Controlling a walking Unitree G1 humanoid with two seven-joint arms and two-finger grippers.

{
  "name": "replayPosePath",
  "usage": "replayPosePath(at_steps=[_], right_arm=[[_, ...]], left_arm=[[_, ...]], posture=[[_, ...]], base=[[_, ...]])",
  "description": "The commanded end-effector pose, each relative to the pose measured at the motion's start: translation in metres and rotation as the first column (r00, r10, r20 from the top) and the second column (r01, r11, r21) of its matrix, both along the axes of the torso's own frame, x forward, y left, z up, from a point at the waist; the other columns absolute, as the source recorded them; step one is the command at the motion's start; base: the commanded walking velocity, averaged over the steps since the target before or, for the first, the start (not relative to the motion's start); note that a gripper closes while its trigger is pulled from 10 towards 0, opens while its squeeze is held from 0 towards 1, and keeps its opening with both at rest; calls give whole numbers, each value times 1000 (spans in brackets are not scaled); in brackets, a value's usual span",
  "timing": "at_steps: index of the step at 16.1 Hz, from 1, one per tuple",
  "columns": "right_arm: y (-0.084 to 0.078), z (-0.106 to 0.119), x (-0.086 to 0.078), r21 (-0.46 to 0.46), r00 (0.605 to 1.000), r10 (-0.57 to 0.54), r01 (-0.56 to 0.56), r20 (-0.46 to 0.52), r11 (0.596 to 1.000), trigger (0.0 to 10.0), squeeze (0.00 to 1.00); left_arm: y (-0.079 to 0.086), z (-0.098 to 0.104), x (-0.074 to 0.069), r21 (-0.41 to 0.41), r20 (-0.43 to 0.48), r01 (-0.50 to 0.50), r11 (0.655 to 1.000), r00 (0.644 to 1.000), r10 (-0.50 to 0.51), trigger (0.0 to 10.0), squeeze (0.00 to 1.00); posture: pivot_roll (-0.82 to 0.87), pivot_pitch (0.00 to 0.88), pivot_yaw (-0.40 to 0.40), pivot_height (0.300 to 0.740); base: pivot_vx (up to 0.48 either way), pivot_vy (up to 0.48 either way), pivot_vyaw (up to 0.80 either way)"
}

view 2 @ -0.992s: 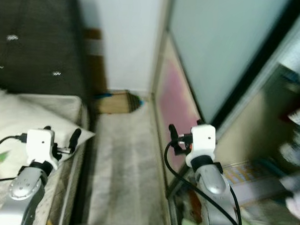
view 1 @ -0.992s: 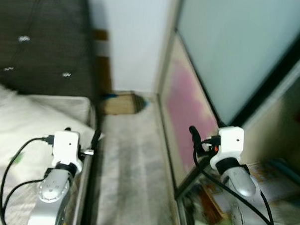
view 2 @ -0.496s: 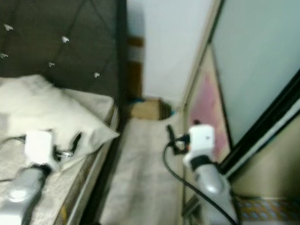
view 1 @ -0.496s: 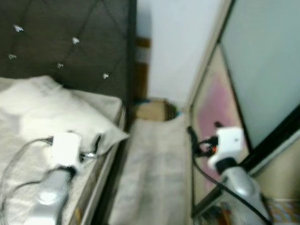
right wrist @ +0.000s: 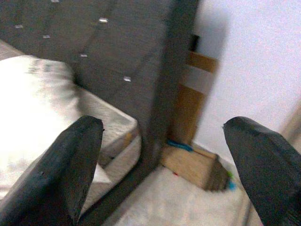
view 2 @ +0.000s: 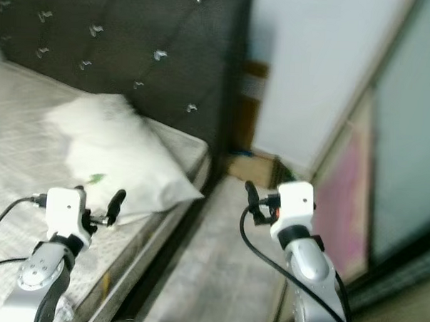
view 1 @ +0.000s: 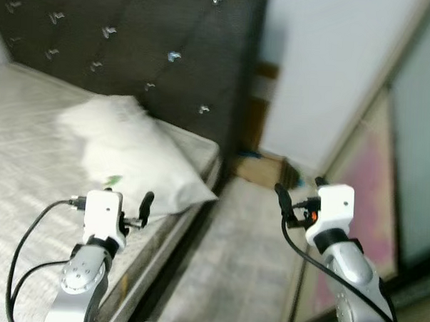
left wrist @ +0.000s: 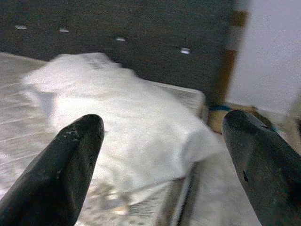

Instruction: Clean up the room

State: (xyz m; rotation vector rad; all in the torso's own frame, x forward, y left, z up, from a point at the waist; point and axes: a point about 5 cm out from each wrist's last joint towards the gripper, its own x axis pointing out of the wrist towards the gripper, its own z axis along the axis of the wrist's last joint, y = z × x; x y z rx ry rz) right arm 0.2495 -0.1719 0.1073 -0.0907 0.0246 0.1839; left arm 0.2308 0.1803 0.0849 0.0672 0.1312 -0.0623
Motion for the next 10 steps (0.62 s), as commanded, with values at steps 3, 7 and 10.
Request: replayPosePath(at_steps=[3,7,10], right_arm=[[5,2,2,4,1000,23,-23,8,1000,10000,0],[5,1,-1,2,1000,20,-20,4,1000,10000,0],[2,1,-1,2,1000,1,-1,6,1000,10000,0]], left_arm=[[3,2,-1,-1,15,-24,1000,1000,24,10000,0],[4,2,-2,12,15,-35,999,999,35,10000,0],[2,1,0,8,21,-28,1000,999,28,10000,0]], posture=[[7,0,-91,740],[-3,0,-89,740],[-9,0,-89,740]], base=[[0,0,800],[0,0,800],[0,0,800]])
